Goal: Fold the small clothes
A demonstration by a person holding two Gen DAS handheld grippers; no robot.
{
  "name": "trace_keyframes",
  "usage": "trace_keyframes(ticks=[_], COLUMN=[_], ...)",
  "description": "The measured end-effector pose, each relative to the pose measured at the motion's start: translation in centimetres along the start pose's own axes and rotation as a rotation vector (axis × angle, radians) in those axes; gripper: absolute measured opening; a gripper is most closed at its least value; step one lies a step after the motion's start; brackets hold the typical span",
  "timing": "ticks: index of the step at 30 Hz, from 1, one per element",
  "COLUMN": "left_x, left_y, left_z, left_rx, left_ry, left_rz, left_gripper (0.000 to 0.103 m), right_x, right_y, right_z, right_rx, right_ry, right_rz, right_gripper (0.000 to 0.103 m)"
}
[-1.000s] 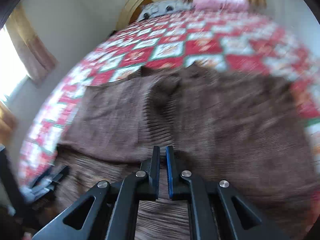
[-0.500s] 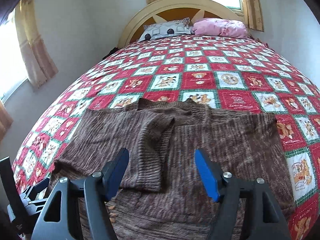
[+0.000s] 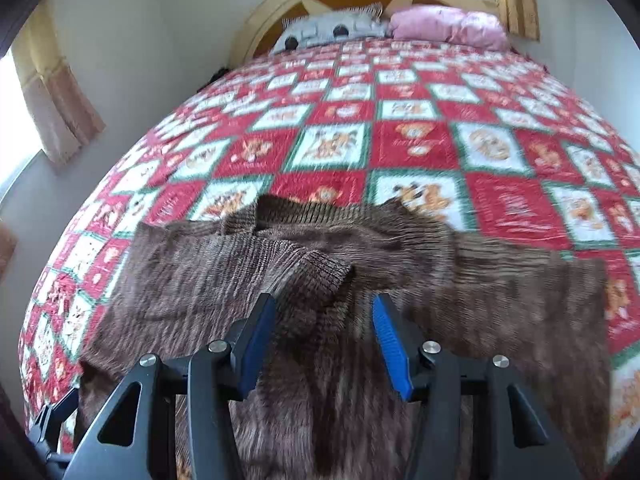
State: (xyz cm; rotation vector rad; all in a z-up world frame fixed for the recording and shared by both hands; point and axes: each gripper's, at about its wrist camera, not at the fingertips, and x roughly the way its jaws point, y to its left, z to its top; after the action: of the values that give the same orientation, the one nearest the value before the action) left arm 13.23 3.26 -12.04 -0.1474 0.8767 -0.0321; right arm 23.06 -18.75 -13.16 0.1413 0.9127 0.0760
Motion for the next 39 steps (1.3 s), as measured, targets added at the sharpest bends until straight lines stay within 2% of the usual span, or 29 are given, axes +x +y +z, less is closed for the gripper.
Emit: trace_keyframes(ticks=[2, 3, 4, 8, 12, 16, 19, 22, 26, 28, 29, 30, 31, 35, 36, 37, 39], left_x=[0.0, 0.0, 0.0, 0.0, 0.0, 0.0, 0.0, 0.0, 0.0, 0.0, 0.0, 0.0, 0.0, -0.1, 0.0, -0.1, -0.1], left_y=[0.0, 0.0, 0.0, 0.0, 0.0, 0.0, 0.0, 0.0, 0.0, 0.0, 0.0, 0.0, 0.0, 0.0, 0.0, 0.0, 0.0], left_z=[0.0, 0.0, 0.0, 0.0, 0.0, -0.1, -0.1, -0.1, -0.1, -0.1, -0.1, -0.1, -0.1, -0.1, -0.1, -0.1, -0.1], left_rx=[-0.001, 0.000, 0.000, -0.001, -0.001, -0.001, -0.002, -0.001, -0.001, -0.002, -0.001, -0.001, -0.001, -0.002, -0.001, 0.000, 0.001], left_ry=[0.000, 0.000, 0.000, 0.000, 0.000, 0.000, -0.001, 0.000, 0.000, -0.001, -0.001, 0.000, -0.001, 0.000, 0.001, 0.001, 0.002], left_rz=[-0.001, -0.001, -0.001, -0.001, -0.001, -0.001, -0.002, -0.001, -0.001, -0.002, -0.001, -0.001, -0.001, -0.002, 0.000, 0.001, 0.002], left_gripper=[0.103, 0.103, 0.103, 0.103, 0.103, 0.103, 0.103, 0.103, 0.103, 0.103, 0.103, 0.103, 0.103, 0.103, 0.103, 0.103, 0.103], right_x=[0.8, 0.7, 0.4, -1.8, -2.2, -1.3, -2.9, -5.2, -6.2, -5.8, -4.9, -4.1, -2.2, -3.0, -3.4, -4.2, -6.1], right_y=[0.5, 0.5, 0.4, 0.2, -0.2, -0.9, -0.4, 1.4, 2.4, 2.5, 2.7, 2.9, 2.8, 1.4, 1.1, 0.8, -0.2], right_z=[-0.1, 0.0, 0.2, 0.3, 0.2, 0.2, -0.4, -1.7, -2.8, -3.2, -3.7, -4.1, -4.7, -4.5, -4.6, -5.0, -5.8], right_rx=[-0.058, -0.060, -0.057, -0.085, -0.088, -0.062, -0.043, -0.099, -0.106, -0.104, -0.120, -0.133, -0.149, -0.076, -0.076, -0.090, -0.079], right_ry=[-0.004, -0.005, -0.012, -0.101, -0.122, -0.057, -0.104, -0.187, -0.208, -0.165, -0.105, -0.067, 0.013, 0.030, 0.037, 0.043, 0.033], right_rz=[-0.047, -0.036, -0.017, -0.057, -0.104, -0.105, -0.110, -0.102, -0.119, -0.042, -0.012, -0.022, -0.063, -0.026, -0.060, -0.134, -0.142], right_gripper=[0.022, 0.007, 0.003, 0.003, 0.003, 0.003, 0.003, 0.003, 0.003, 0.003, 0.003, 0.003, 0.003, 0.002, 0.003, 0.003, 0.003])
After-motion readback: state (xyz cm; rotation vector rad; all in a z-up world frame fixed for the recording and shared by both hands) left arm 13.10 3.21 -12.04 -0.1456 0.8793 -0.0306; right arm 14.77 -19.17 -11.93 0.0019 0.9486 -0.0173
